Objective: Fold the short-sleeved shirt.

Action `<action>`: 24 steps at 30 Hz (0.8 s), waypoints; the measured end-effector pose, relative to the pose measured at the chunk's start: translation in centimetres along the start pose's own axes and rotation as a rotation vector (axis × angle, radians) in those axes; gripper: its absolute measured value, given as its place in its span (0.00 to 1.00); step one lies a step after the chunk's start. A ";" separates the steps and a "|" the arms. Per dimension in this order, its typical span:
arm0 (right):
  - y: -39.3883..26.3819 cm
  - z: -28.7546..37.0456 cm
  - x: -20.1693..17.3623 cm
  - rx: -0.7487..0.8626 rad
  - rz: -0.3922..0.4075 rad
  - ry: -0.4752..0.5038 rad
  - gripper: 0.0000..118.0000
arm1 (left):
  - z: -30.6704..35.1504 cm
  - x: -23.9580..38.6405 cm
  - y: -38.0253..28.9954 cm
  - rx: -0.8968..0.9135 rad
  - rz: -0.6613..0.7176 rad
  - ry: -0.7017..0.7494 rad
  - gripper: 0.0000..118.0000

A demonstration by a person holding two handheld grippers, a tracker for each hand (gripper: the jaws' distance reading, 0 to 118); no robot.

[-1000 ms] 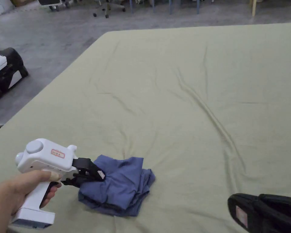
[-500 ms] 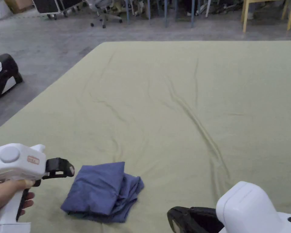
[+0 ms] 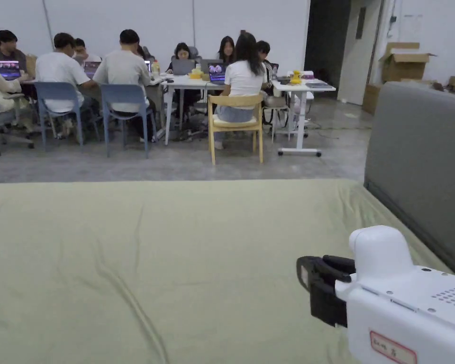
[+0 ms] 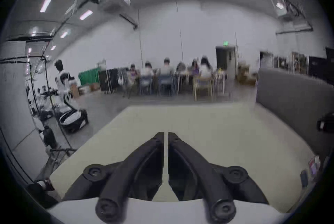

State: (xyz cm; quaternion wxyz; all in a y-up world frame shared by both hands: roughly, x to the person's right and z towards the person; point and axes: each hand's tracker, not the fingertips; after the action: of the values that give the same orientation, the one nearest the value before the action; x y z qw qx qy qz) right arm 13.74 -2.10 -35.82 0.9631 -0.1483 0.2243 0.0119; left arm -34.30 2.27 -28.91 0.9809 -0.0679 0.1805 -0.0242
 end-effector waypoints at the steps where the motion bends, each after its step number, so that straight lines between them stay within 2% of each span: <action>1: 0.7 0.7 1.3 0.028 -0.005 -0.051 0.03 | 0.4 1.9 0.7 0.040 0.020 -0.006 0.03; 6: 2.8 3.5 5.3 0.118 -0.020 -0.208 0.03 | 2.2 10.5 2.3 0.173 0.085 -0.071 0.03; 9: 3.0 3.6 6.4 0.110 -0.034 -0.231 0.03 | 2.0 14.8 2.2 0.137 0.093 -0.165 0.03; 12: 2.5 3.2 6.4 0.107 -0.022 -0.253 0.03 | 2.0 18.1 0.9 0.110 0.049 -0.167 0.03; 16: 1.8 2.8 5.9 0.105 -0.023 -0.248 0.03 | 2.7 19.1 -0.8 0.042 0.120 -0.202 0.03; 18: 1.7 2.7 5.7 0.104 -0.034 -0.229 0.04 | 2.8 18.9 -1.2 0.025 0.115 -0.182 0.03; 24: 1.8 2.7 4.5 0.123 0.003 -0.243 0.07 | 4.2 18.2 -0.7 0.027 0.089 -0.158 0.03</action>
State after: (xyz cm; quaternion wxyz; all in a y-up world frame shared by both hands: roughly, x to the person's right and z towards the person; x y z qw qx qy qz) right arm 18.76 0.20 -35.94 0.9904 -0.0861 0.1063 0.0173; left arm -15.81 0.81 -31.27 0.9930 -0.0484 0.1051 0.0222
